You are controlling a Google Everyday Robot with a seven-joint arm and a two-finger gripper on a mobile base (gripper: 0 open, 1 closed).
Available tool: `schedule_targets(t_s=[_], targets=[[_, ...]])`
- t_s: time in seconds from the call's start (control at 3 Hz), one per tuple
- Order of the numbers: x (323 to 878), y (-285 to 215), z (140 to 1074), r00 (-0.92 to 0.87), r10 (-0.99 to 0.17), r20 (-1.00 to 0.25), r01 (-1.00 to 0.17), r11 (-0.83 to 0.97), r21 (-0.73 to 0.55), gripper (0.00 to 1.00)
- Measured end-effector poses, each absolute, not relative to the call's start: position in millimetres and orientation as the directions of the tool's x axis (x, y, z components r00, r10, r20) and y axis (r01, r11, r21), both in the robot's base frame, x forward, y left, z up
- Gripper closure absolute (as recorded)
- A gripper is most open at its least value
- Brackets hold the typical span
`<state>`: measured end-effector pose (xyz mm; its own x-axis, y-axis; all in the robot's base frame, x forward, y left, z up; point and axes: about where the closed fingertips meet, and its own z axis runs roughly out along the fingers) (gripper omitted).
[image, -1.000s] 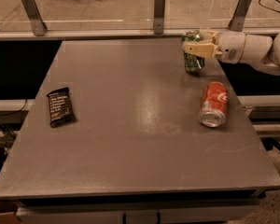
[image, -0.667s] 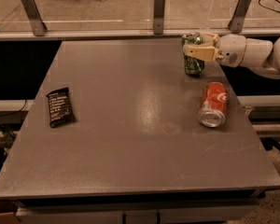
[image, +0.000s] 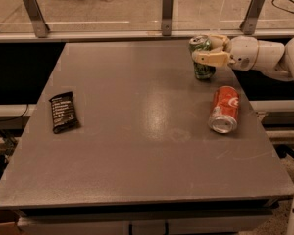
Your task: Place green can upright
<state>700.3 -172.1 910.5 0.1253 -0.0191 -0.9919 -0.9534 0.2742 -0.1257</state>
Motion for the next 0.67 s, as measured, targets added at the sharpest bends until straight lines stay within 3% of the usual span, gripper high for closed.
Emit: schedule_targets(t_s=[0.33, 0.67], targets=[[697, -181, 915, 0.161, -0.021, -0.987, -0.949, 0.271, -0.16, 0.13], [693, -194, 919, 0.176, -0.025, -0.984, -0.941, 0.288, -0.176, 0.0]])
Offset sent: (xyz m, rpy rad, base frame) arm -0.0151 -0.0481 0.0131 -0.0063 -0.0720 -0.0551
